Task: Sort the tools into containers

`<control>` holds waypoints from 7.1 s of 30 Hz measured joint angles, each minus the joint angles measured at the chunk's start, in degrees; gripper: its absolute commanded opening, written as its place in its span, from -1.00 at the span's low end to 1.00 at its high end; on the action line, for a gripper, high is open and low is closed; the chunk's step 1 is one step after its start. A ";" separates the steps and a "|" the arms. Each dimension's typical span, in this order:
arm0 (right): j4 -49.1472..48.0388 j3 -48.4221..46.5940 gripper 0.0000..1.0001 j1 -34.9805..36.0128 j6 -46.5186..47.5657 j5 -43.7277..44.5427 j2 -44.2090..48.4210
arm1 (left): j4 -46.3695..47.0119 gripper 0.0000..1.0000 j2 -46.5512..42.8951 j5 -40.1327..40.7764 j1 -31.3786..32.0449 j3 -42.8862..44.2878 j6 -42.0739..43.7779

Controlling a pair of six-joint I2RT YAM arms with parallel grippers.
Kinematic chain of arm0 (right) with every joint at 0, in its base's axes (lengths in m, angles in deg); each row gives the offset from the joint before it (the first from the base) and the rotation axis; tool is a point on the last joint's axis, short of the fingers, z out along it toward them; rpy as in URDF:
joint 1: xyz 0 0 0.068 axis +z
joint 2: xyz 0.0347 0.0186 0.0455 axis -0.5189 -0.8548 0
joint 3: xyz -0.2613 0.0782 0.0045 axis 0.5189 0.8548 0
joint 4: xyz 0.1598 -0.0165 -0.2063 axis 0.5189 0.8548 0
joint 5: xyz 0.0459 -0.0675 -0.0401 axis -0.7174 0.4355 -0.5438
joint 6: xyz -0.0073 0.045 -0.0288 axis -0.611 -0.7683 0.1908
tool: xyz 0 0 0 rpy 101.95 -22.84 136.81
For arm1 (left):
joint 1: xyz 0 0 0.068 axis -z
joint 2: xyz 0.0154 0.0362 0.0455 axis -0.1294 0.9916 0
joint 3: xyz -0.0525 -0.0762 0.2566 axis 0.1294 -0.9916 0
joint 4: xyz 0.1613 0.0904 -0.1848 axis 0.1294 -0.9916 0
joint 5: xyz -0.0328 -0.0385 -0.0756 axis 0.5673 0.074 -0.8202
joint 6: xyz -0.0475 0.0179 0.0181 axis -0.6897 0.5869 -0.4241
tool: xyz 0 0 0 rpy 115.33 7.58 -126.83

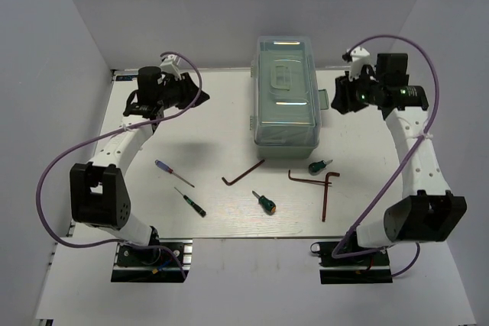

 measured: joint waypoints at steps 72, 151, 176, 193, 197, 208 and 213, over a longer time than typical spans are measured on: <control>-21.22 -25.11 -0.10 15.28 -49.88 -14.01 -33.83 | 23.52 0.65 32.96 -15.04 8.07 32.98 -24.98; -22.69 -27.08 -0.12 17.92 -55.76 -10.75 -37.73 | -0.39 0.69 26.91 0.35 12.52 39.28 -14.73; -24.76 -25.44 -0.12 17.57 -56.68 -12.28 -37.73 | -0.20 0.69 33.70 -7.02 13.11 42.16 -20.46; -25.24 -25.24 -0.12 17.42 -56.76 -12.85 -37.73 | 2.82 0.69 33.81 -3.67 13.11 42.64 -28.13; -25.27 -25.22 -0.12 17.38 -56.76 -12.90 -37.73 | 0.50 0.69 33.81 -2.60 13.11 43.80 -28.89; -25.44 -25.16 -0.12 17.27 -56.78 -13.27 -37.73 | -9.77 0.69 36.50 -0.87 13.11 52.78 -29.35; -25.49 -25.11 -0.12 17.27 -56.70 -13.29 -37.73 | -13.20 0.69 38.29 -0.94 13.11 53.75 -29.49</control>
